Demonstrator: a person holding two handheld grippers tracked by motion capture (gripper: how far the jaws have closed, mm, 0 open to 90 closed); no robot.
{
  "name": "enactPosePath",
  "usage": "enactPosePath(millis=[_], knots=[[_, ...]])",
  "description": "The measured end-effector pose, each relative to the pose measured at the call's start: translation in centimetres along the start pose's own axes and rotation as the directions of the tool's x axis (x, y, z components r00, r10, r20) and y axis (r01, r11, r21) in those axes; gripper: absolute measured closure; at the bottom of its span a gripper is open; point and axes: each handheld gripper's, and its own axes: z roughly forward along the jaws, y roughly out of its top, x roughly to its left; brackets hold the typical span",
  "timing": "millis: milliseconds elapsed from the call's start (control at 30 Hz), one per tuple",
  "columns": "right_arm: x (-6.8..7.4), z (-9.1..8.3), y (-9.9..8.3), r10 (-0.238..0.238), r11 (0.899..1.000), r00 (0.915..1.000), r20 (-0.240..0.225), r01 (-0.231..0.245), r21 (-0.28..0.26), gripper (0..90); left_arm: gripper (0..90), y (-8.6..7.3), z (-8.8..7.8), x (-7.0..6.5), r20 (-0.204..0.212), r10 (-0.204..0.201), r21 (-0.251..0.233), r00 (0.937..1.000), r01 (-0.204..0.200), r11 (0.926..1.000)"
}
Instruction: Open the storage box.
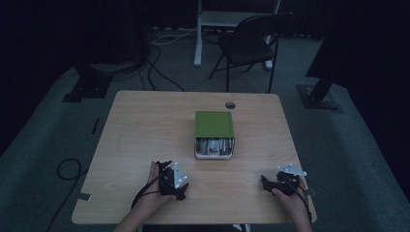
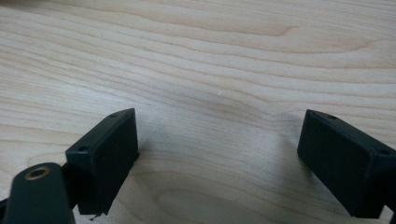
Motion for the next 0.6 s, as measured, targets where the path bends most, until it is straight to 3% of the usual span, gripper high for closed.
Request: enactPosePath(millis=[100, 200, 333, 467, 500, 600], knots=[[0.0, 0.0, 0.0, 0.0, 1.0, 1.0, 0.0, 0.0, 0.0, 11.8, 0.4, 0.4, 0.3, -0.4, -0.001, 0.014, -0.006, 0.9999, -0.014, 0.9999], [0.0, 0.0, 0.0, 0.0, 1.0, 1.0, 0.0, 0.0, 0.0, 11.8, 0.4, 1.3, 0.5, -1.0, -0.009, 0.065, -0.014, 0.9978, -0.066, 0.9978], [0.0, 0.0, 0.0, 0.0, 1.0, 1.0, 0.0, 0.0, 0.0, 11.8, 0.4, 2.1, 0.5, -1.4, -0.007, 0.089, -0.028, 0.996, -0.09, 0.9956], [0.0, 0.0, 0.0, 0.0, 1.0, 1.0, 0.0, 0.0, 0.0, 11.8, 0.4, 3.4, 0.5, -2.0, -0.021, 0.151, -0.056, 0.9883, -0.152, 0.9867], [0.0, 0.0, 0.0, 0.0, 1.0, 1.0, 0.0, 0.0, 0.0, 11.8, 0.4, 3.4, 0.5, -2.0, -0.021, 0.151, -0.056, 0.9883, -0.152, 0.9867], [0.0, 0.0, 0.0, 0.0, 1.0, 1.0, 0.0, 0.0, -0.001, 11.8, 0.4, 4.5, 0.5, -2.6, -0.02, 0.199, -0.093, 0.9798, -0.2, 0.9754]])
